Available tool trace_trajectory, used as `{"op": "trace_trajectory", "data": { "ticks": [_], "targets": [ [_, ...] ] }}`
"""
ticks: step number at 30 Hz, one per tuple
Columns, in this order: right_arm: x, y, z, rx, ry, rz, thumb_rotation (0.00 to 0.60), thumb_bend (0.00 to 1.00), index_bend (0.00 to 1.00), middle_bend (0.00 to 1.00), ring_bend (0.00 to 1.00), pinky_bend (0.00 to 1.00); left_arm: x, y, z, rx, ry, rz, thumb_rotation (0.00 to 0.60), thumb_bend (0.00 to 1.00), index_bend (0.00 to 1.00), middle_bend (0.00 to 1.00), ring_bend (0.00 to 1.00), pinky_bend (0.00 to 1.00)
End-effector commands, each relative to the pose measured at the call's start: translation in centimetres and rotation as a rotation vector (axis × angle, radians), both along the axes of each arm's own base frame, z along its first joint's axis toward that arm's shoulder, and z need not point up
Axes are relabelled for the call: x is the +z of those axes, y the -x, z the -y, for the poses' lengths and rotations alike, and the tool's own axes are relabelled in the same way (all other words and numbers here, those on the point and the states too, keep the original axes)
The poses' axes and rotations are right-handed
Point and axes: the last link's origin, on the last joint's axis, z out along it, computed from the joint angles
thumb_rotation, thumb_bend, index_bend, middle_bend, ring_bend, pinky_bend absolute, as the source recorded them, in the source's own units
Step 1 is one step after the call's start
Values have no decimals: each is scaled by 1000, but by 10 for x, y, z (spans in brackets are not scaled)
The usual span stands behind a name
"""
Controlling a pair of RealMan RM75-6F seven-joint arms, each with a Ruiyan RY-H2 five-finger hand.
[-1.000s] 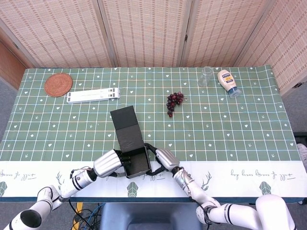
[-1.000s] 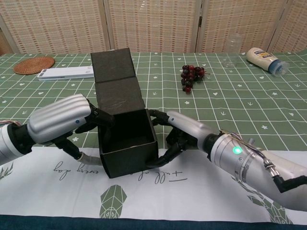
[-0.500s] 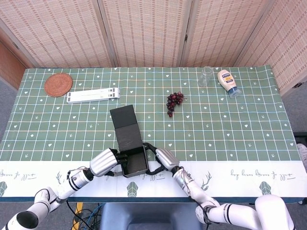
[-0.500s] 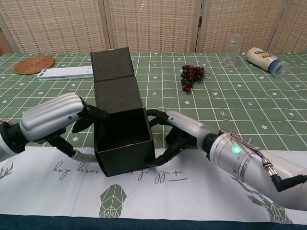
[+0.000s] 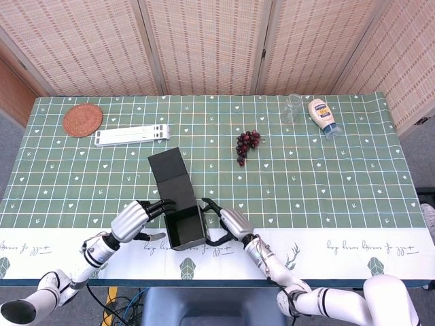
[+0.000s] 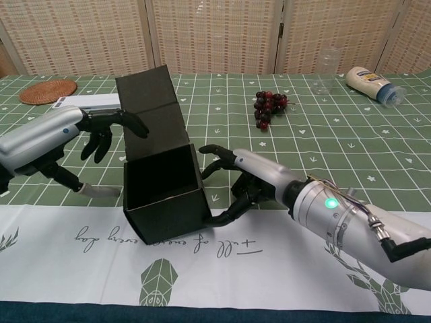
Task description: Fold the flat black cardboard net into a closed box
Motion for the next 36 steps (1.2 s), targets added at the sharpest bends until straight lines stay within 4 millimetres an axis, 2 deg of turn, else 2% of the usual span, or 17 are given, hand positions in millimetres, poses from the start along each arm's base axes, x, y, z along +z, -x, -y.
{"op": "trace_trajectory", "data": {
  "ticks": [1, 3, 8, 12, 15, 20, 27, 30, 32, 36],
  "targets": [
    [6, 2, -3, 14, -8, -16, 600, 511, 0, 260, 908, 1000, 9, 5, -2, 55, -10, 23, 600, 91, 226, 220, 623, 702],
    [12, 6, -5, 20, -17, -35, 600, 462, 0, 245, 901, 1000, 15, 7, -1, 102, -2, 55, 600, 91, 203, 208, 622, 701],
    [30, 16, -9, 22, -26, -80, 600, 245, 0, 200, 883, 1000, 27, 9, 2, 244, 50, 123, 600, 91, 164, 182, 625, 701],
    [31, 18, -10, 14, -42, -101, 600, 151, 0, 184, 879, 1000, 34, 6, 7, 346, 107, 157, 600, 91, 125, 166, 636, 701],
    [23, 13, -12, 10, -43, -94, 600, 139, 0, 196, 879, 1000, 36, 3, 9, 375, 118, 161, 600, 92, 111, 164, 638, 701],
    [8, -1, -6, -20, 12, -33, 600, 266, 0, 291, 882, 1000, 38, -1, 12, 382, 114, 163, 600, 91, 108, 164, 640, 702],
    [-13, -23, 8, -62, 56, 17, 600, 274, 0, 294, 882, 1000, 45, 1, 13, 403, 97, 185, 600, 91, 108, 164, 648, 702],
    [-15, -27, 7, -54, 43, 12, 600, 247, 0, 255, 881, 1000, 49, 4, 14, 420, 95, 188, 600, 91, 103, 164, 648, 702],
    [-12, -26, 5, -54, 35, 13, 600, 186, 0, 177, 866, 1000, 51, 6, 14, 434, 95, 194, 600, 92, 94, 161, 648, 702],
    [4, -23, -1, -36, 31, 14, 600, 93, 0, 70, 822, 1000, 54, 10, 17, 493, 146, 217, 600, 91, 35, 108, 647, 709]
  ]
}}
